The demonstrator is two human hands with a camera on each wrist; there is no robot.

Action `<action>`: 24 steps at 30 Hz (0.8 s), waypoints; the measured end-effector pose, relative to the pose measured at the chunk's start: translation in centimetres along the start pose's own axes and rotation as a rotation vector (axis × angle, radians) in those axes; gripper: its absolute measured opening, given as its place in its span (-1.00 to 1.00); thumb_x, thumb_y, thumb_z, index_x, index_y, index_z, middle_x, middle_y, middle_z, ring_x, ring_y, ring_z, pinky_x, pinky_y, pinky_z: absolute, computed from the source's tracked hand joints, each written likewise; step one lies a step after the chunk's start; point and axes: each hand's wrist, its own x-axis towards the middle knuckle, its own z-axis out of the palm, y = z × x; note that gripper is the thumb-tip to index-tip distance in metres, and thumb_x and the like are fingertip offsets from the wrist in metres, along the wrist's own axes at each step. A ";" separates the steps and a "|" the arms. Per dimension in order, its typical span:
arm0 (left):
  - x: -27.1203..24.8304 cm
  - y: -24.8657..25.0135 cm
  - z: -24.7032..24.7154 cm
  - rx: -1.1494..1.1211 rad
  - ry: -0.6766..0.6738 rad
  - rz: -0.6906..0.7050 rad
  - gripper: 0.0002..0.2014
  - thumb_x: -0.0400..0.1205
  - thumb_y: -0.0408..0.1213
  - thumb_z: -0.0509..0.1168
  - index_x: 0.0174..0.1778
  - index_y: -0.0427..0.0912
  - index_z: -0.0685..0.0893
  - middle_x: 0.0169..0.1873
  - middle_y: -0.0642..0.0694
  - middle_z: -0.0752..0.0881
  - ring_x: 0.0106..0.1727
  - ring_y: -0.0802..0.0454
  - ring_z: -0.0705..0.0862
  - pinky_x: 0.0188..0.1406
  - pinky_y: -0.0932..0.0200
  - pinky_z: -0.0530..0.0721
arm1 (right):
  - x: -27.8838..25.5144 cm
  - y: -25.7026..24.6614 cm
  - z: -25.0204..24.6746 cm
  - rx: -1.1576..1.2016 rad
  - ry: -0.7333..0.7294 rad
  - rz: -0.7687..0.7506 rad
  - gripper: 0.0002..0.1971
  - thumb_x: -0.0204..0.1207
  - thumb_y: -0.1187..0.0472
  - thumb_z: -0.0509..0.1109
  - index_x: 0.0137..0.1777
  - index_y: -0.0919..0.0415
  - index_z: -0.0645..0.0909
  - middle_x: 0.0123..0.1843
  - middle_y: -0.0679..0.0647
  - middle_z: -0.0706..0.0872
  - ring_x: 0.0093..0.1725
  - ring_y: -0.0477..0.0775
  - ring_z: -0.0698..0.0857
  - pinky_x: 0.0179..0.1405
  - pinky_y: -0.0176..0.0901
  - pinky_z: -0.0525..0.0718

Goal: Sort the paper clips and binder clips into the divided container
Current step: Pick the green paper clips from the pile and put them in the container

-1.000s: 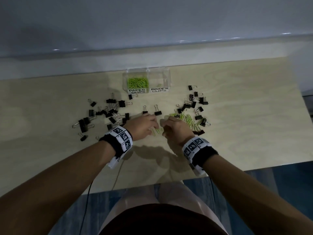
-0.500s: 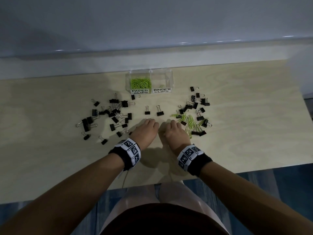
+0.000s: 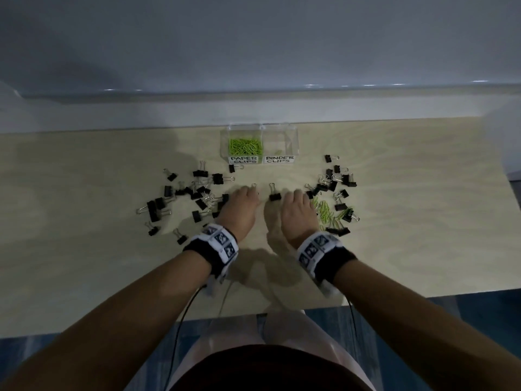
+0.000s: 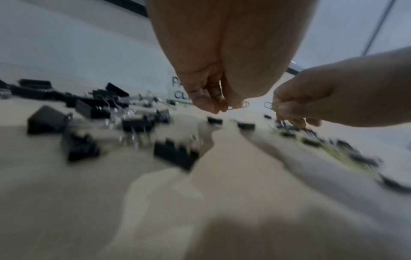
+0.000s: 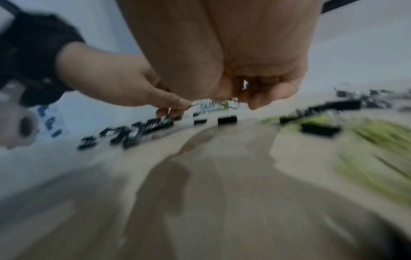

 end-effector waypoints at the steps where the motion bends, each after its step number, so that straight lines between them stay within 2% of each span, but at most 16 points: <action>1: 1.1 -0.4 -1.1 -0.057 0.060 -0.048 -0.90 0.65 -0.46 0.11 -0.03 -0.31 0.53 -0.04 -0.24 0.60 -0.01 -0.17 0.59 -0.11 0.03 0.56 | 1.4 -0.4 -1.1 0.053 0.044 -0.018 -0.73 0.58 0.33 -0.02 0.24 0.35 0.34 0.16 0.24 0.50 0.07 0.18 0.52 0.11 -0.05 0.58; 2: 2.4 -0.7 -2.3 -0.092 0.124 -0.095 -0.90 0.65 -0.45 0.13 -0.10 -0.30 0.54 -0.09 -0.23 0.62 -0.07 -0.16 0.62 -0.17 0.08 0.56 | 3.0 -1.0 -2.3 0.130 0.058 -0.011 -0.77 0.58 0.39 0.03 0.22 0.33 0.34 0.14 0.25 0.52 0.01 0.14 0.53 0.04 -0.11 0.57; 4: 4.9 -1.4 -4.8 -0.142 0.221 -0.184 -0.87 0.67 -0.37 0.17 -0.11 -0.31 0.60 -0.09 -0.21 0.67 -0.07 -0.12 0.66 -0.13 0.11 0.59 | 6.4 -2.4 -4.4 0.263 0.058 0.021 -0.76 0.58 0.47 0.12 0.23 0.35 0.33 0.11 0.28 0.60 -0.07 0.15 0.61 -0.10 -0.19 0.56; 6: 7.1 -2.1 -6.9 -0.165 0.277 -0.248 -0.85 0.66 -0.36 0.18 -0.03 -0.31 0.65 -0.03 -0.21 0.71 0.00 -0.14 0.67 -0.01 0.03 0.60 | 9.2 -3.9 -5.9 0.273 0.088 0.024 -0.70 0.57 0.50 0.14 0.29 0.38 0.30 0.08 0.29 0.66 -0.03 0.21 0.69 -0.11 -0.14 0.63; 9: 9.2 -3.0 -8.3 -0.220 0.305 -0.282 -0.83 0.60 -0.45 0.19 -0.07 -0.29 0.70 -0.06 -0.21 0.75 -0.02 -0.16 0.69 0.01 0.02 0.64 | 11.7 -5.6 -6.9 0.182 0.066 0.003 -0.67 0.58 0.49 0.14 0.33 0.39 0.29 0.11 0.31 0.65 0.02 0.24 0.70 -0.10 -0.06 0.62; 12: 9.6 -3.9 -8.2 -0.243 0.277 -0.270 -0.83 0.57 -0.48 0.23 -0.05 -0.30 0.72 -0.05 -0.25 0.75 -0.02 -0.18 0.70 0.07 -0.02 0.67 | 12.2 -5.7 -6.4 0.188 0.048 -0.072 -0.71 0.54 0.48 0.18 0.25 0.37 0.39 0.18 0.31 0.59 0.09 0.30 0.66 0.00 0.02 0.61; 15: 8.3 -3.5 -6.9 -0.208 0.321 -0.124 -0.85 0.56 -0.48 0.25 -0.07 -0.31 0.72 -0.05 -0.28 0.69 -0.05 -0.18 0.67 0.01 0.07 0.62 | 10.5 -3.0 -6.1 0.360 0.162 -0.147 -0.78 0.48 0.45 0.32 0.12 0.34 0.55 0.09 0.25 0.61 -0.02 0.27 0.66 -0.05 -0.05 0.58; 17: 6.9 -2.2 -5.3 -0.204 0.277 -0.055 -0.90 0.57 -0.44 0.28 -0.10 -0.26 0.70 -0.06 -0.23 0.66 -0.09 -0.15 0.64 -0.04 0.07 0.58 | 8.4 0.5 -5.6 0.420 0.233 -0.134 -0.83 0.45 0.44 0.37 0.03 0.29 0.63 0.00 0.14 0.63 -0.14 0.13 0.64 -0.12 -0.18 0.56; 19: 5.6 -0.2 -3.1 -0.231 0.146 -0.019 -0.91 0.61 -0.38 0.28 -0.07 -0.23 0.69 -0.01 -0.18 0.64 -0.09 -0.10 0.64 -0.02 0.06 0.61 | 5.7 4.5 -4.8 0.401 0.207 -0.039 -0.86 0.47 0.43 0.36 -0.03 0.23 0.65 -0.06 0.05 0.66 -0.18 -0.01 0.61 -0.15 -0.29 0.55; 22: 4.4 3.1 0.3 -0.256 -0.051 0.067 -0.86 0.61 -0.36 0.30 0.06 -0.23 0.67 0.04 -0.15 0.61 0.01 -0.09 0.64 0.04 0.11 0.57 | 1.6 9.4 -3.1 0.385 0.122 0.135 -0.86 0.49 0.41 0.33 -0.13 0.19 0.67 -0.15 0.02 0.66 -0.21 -0.02 0.60 -0.23 -0.42 0.44; 24: 4.3 4.9 2.2 -0.241 -0.129 0.102 -0.76 0.58 -0.33 0.33 0.16 -0.23 0.64 0.10 -0.16 0.59 0.12 -0.12 0.59 0.13 0.08 0.54 | -0.4 11.0 -1.8 0.398 0.122 0.175 -0.87 0.46 0.41 0.33 -0.19 0.20 0.67 -0.17 0.08 0.69 -0.23 0.06 0.63 -0.24 -0.33 0.45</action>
